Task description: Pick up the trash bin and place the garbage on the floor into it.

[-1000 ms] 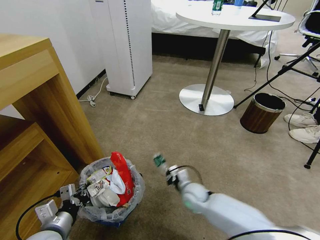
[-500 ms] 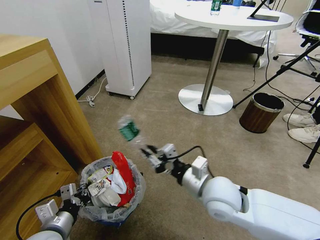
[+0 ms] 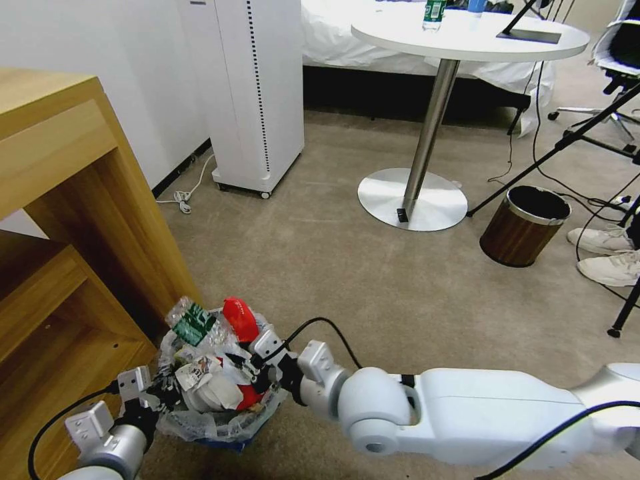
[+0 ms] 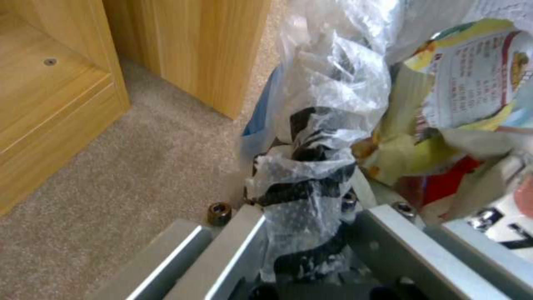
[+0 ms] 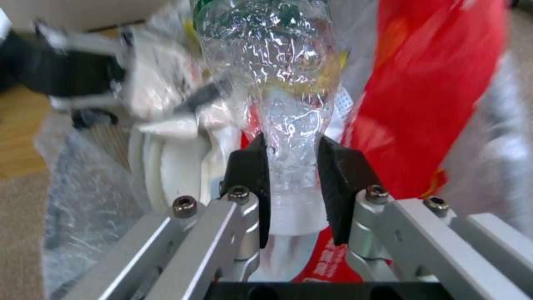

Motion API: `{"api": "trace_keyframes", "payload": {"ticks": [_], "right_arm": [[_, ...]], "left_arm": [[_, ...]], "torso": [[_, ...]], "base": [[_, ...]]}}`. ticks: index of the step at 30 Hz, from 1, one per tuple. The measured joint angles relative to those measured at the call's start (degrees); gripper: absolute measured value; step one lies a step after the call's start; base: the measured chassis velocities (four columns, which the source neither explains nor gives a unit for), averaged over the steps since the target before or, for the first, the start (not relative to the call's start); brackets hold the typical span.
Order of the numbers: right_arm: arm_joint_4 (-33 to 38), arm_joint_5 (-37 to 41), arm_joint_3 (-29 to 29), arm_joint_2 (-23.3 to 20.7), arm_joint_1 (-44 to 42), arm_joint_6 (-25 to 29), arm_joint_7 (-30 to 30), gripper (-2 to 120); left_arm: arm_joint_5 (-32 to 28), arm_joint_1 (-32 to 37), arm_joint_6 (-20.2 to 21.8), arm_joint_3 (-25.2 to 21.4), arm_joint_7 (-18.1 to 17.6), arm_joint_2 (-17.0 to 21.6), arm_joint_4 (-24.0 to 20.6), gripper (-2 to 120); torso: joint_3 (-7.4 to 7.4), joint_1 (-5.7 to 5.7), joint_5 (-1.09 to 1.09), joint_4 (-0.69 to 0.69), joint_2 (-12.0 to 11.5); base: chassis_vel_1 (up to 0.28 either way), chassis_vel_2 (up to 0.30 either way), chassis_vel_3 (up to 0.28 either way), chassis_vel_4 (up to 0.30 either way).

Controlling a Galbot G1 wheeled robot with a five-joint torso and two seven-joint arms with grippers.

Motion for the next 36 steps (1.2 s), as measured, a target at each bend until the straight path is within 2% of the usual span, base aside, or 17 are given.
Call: {"api": "trace_keyframes", "payload": {"ticks": [10,19,21,24,25,28,29,30,32,33,36], "right_arm": [[-5.0,0.8,-2.3,4.0,-0.3,-4.3,3.0,17],[-3.9,0.9,-1.5,2.9,-0.4,-5.0,3.6,17],[-3.4,0.6,-1.2,2.4,-0.5,-4.4,3.3,20],[-2.2,0.1,-0.8,1.8,-0.8,-3.8,3.0,35],[-2.2,0.1,-0.8,1.8,-0.8,-3.8,3.0,35],[-1.5,-0.4,-0.7,1.5,-0.9,-3.3,2.5,48],[-1.5,-0.4,-0.7,1.5,-0.9,-3.3,2.5,48],[-1.3,-0.5,-0.7,1.5,-0.9,-3.2,2.4,55],[-1.1,-0.9,-0.7,1.5,-0.9,-2.7,2.0,63],[-1.1,-0.9,-0.7,1.5,-0.9,-2.7,2.0,63],[-1.0,-2.6,-1.1,1.4,-0.7,-0.6,0.1,78]], "left_arm": [[0.2,0.2,0.0,0.0,0.1,-0.6,-0.5,0],[0.6,0.4,-0.1,0.1,0.3,-0.8,-0.5,0],[0.6,0.5,-0.1,0.1,0.4,-0.8,-0.5,0],[0.7,0.7,-0.2,0.1,0.4,-0.8,-0.6,0],[0.7,0.7,-0.2,0.1,0.4,-0.8,-0.6,0],[0.9,0.9,-0.2,0.1,0.4,-0.9,-0.9,0],[0.9,0.9,-0.2,0.1,0.4,-0.9,-0.9,0],[0.9,1.1,-0.2,0.1,0.5,-0.9,-1.0,0],[0.9,1.4,-0.3,0.0,0.6,-0.9,-1.2,0],[0.9,1.4,-0.3,0.0,0.6,-0.9,-1.2,0],[1.0,1.6,-0.4,-0.2,0.6,-0.9,-1.4,0]], "torso": [[0.0,0.0,0.0,0.0,0.0],[0.0,0.0,0.0,0.0,0.0],[0.0,0.0,0.01,0.0,0.0],[0.0,0.0,0.01,0.0,0.0],[0.0,0.0,0.01,0.0,0.0],[0.0,0.0,0.01,0.0,0.0],[0.0,0.0,0.01,0.0,0.0],[0.0,0.0,0.01,0.0,0.0],[0.0,0.0,0.01,0.0,0.0],[0.0,0.0,0.01,0.0,0.0],[0.0,0.0,0.01,0.0,0.0]], "base": [[0.0,0.0,0.0,0.0],[0.0,0.0,0.0,0.0],[0.0,0.0,0.0,0.0],[0.0,0.0,0.0,0.0],[0.0,0.0,0.0,0.0],[0.0,0.0,0.0,0.0],[0.0,0.0,0.0,0.0],[0.0,0.0,0.0,0.0],[0.0,0.0,0.0,0.0],[0.0,0.0,0.0,0.0],[0.0,0.0,0.0,0.0]]}}
